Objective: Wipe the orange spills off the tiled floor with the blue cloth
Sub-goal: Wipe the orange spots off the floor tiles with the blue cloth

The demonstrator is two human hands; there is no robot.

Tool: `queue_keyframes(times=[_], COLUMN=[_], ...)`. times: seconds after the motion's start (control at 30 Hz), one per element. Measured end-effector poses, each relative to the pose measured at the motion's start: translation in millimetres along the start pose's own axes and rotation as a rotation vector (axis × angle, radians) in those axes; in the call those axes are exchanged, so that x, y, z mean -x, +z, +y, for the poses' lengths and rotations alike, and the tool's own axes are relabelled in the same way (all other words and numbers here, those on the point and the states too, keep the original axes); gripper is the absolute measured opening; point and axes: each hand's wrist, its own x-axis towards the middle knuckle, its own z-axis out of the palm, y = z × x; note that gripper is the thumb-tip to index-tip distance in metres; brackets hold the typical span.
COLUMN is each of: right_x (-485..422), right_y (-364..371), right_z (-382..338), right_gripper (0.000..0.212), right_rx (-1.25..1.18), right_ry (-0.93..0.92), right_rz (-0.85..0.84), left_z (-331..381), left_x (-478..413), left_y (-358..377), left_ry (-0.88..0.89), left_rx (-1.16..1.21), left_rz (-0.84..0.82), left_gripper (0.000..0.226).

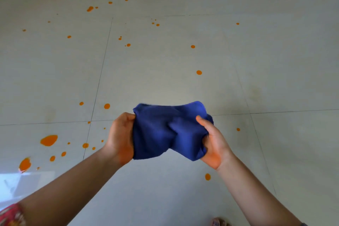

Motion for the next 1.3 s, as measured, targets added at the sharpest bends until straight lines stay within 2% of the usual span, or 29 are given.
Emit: queue_keyframes(times=[0.07,0.13,0.2,0.37,0.43,0.47,0.53,0.63,0.7,0.73,0.77,0.83,0.87,0.9,0.97,1.0,1.03,1.1,1.13,1.2,1.3], right_x=[-2.1,-0.9,5.3,37.3,50.5,56.9,67.7,79.8,81.8,81.8,79.9,72.8,68.0,59.8,30.8,15.4,-0.9,-28.0,-35.9,-33.8,-20.4], right_y=[-2.8,-6.3,-9.0,-23.7,-36.0,-44.9,-66.6,-102.1,-118.3,-123.7,-127.6,-145.3,-152.1,-159.1,-168.8,-167.7,-167.4,-168.5,-171.1,-183.4,-209.8], right_z=[-5.4,-12.1,-18.9,-38.7,-48.7,-54.6,-66.7,-81.8,-75.6,-66.7,-57.6,-35.8,-27.1,-19.6,-10.6,-6.8,-2.0,15.4,24.2,34.8,31.5], right_gripper=[0.039,0.029,0.02,0.014,0.011,0.013,0.023,0.017,0.039,0.045,0.045,0.041,0.042,0.043,0.044,0.049,0.058,0.071,0.069,0.061,0.061], right_rx=[0.107,0.209,0.301,0.271,0.332,0.418,0.752,1.395,1.721,1.806,1.853,1.891,1.846,1.772,1.59,1.561,1.578,1.73,1.819,1.903,1.909], right_ry=[0.004,-0.008,-0.037,-0.211,-0.343,-0.441,-0.66,-0.816,-0.797,-0.735,-0.598,-0.195,-0.078,-0.109,-0.432,-0.485,-0.444,-0.246,-0.205,-0.268,-0.37], right_rz=[0.065,0.108,0.151,0.305,0.395,0.465,0.6,0.627,0.596,0.543,0.476,0.295,0.283,0.346,0.623,0.745,0.819,0.826,0.81,0.804,0.745], left_z=[0.4,-0.3,-7.1,-25.8,-31.5,-35.2,-39.6,-45.9,-52.4,-55.8,-58.3,-70.1,-75.3,-81.5,-98.5,-107.9,-118.7,-140.2,-149.8,-164.2,-170.1], left_x=[-4.2,-8.8,-16.1,-18.0,-17.6,-19.2,-20.4,-29.1,-37.6,-41.6,-48.0,-57.7,-60.1,-63.6,-69.3,-70.2,-70.8,-71.2,-69.6,-64.0,-63.4], left_y=[-4.9,-7.5,-14.9,-13.6,-8.2,-5.0,0.9,11.5,15.1,15.5,16.2,16.1,16.7,16.9,16.5,15.2,13.0,7.5,5.2,1.8,-0.3], left_ry=[0.003,-0.017,-0.044,-0.044,-0.023,-0.018,-0.004,0.025,0.053,0.068,0.094,0.133,0.153,0.178,0.303,0.393,0.463,0.523,0.534,0.552,0.573], left_rx=[-0.013,-0.026,-0.076,-0.306,-0.414,-0.466,-0.556,-0.719,-0.813,-0.852,-0.892,-1.037,-1.127,-1.209,-1.343,-1.351,-1.322,-1.319,-1.343,-1.421,-1.443], left_rz=[-0.05,-0.089,-0.096,-0.218,-0.263,-0.288,-0.33,-0.409,-0.435,-0.446,-0.452,-0.422,-0.401,-0.365,-0.264,-0.213,-0.167,-0.109,-0.091,-0.082,-0.037], left_gripper=[0.052,0.034,0.031,0.028,0.029,0.028,0.025,0.032,0.019,0.016,0.017,0.016,0.016,0.02,0.032,0.037,0.04,0.057,0.066,0.072,0.069])
